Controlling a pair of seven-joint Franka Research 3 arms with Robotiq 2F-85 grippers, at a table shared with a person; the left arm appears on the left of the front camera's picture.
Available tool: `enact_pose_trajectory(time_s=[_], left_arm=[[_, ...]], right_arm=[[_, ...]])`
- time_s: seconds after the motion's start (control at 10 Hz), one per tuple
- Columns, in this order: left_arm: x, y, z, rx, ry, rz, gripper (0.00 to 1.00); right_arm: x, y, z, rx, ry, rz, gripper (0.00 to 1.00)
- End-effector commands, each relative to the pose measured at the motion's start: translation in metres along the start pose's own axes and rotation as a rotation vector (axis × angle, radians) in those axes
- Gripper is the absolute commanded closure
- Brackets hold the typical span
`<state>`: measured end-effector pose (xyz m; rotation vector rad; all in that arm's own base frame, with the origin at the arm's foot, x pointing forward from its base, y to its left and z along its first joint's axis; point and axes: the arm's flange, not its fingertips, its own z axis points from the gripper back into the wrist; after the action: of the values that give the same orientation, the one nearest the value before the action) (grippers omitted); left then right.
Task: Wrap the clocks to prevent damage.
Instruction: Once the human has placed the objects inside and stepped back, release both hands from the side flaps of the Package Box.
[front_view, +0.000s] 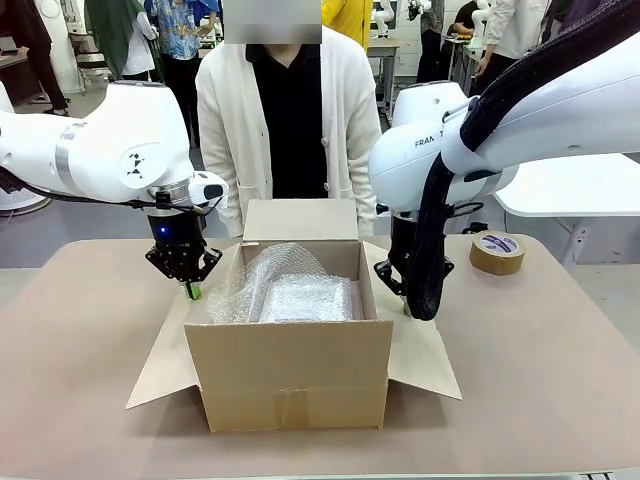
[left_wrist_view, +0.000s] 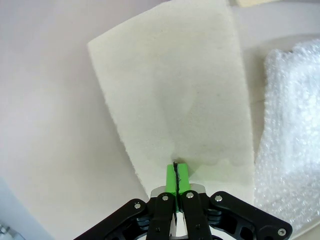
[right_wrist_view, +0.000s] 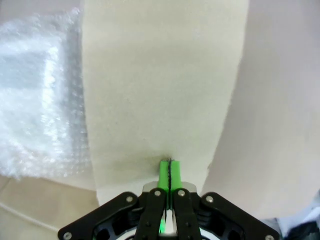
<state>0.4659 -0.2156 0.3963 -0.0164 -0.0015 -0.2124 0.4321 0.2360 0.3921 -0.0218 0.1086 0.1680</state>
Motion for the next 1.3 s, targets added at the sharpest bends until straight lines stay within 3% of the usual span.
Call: enact_pose_trajectory(time_s=[0.0,0.1,0.3,0.5,0.8,1.0,1.2], left_arm=[[-0.012,0.010,0.040,-0.002,-0.047,-0.340,1.00],[-0.027,0.028,0.071,-0.006,-0.045,-0.486,1.00],[-0.037,0.063,0.131,-0.028,-0.003,-0.680,1.00],[-0.067,0.091,0.164,-0.029,-0.031,-0.869,1.00],[-0.076,0.118,0.162,0.018,-0.058,-1.147,1.00],[-0.086,0.126,0.150,0.030,-0.063,-1.191,1.00],[-0.084,0.125,0.152,0.029,-0.072,-1.222,1.00]], right_arm=[[-0.019,-0.021,0.038,-0.029,-0.059,0.388,0.99],[-0.032,-0.044,0.067,-0.079,-0.050,0.528,0.99],[-0.051,-0.087,0.124,-0.127,-0.060,0.582,0.99],[-0.079,-0.114,0.155,-0.210,0.008,0.818,0.99],[-0.093,-0.140,0.147,-0.280,0.056,1.075,0.99],[-0.108,-0.159,0.136,-0.255,0.027,1.266,0.99],[-0.115,-0.170,0.131,-0.144,-0.076,1.324,0.99]])
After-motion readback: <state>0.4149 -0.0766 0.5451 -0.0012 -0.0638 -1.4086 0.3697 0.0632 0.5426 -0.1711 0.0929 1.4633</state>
